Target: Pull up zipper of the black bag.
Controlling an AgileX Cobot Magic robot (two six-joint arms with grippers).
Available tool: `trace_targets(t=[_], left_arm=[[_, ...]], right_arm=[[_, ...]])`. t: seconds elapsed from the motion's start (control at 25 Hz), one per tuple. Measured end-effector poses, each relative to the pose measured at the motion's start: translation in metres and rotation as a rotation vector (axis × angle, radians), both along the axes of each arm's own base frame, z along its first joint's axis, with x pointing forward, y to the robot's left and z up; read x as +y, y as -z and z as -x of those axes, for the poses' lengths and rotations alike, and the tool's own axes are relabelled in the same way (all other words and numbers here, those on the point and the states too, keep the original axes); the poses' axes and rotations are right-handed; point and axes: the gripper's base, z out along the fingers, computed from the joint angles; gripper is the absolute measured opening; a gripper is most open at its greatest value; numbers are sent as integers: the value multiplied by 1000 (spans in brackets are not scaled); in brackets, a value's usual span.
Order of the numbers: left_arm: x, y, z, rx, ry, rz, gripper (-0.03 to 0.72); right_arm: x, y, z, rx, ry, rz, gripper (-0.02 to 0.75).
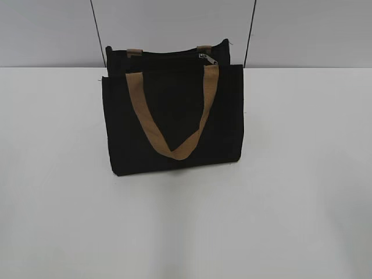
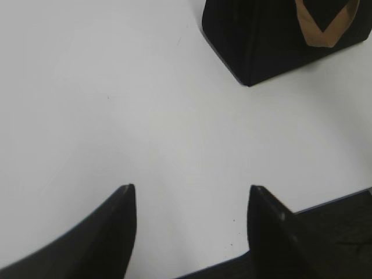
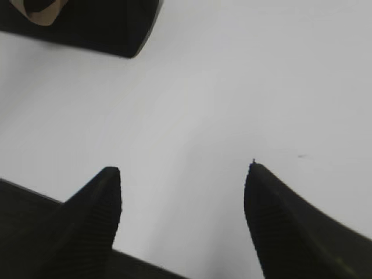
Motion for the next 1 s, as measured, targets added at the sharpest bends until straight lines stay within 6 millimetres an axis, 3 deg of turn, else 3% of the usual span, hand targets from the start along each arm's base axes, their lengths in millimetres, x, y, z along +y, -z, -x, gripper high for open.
trace_targets(t=[0.6, 0.88, 1.0], left_arm=[[0, 0, 0, -3, 1, 0, 454], [0, 0, 0, -3, 1, 0, 452], [0, 0, 0, -3, 1, -1, 449]], right_arm=[[0, 7, -11, -84, 20, -6, 503], [-1, 1, -2, 3, 23, -1, 503], [-2, 8, 3, 90, 19, 20, 503]])
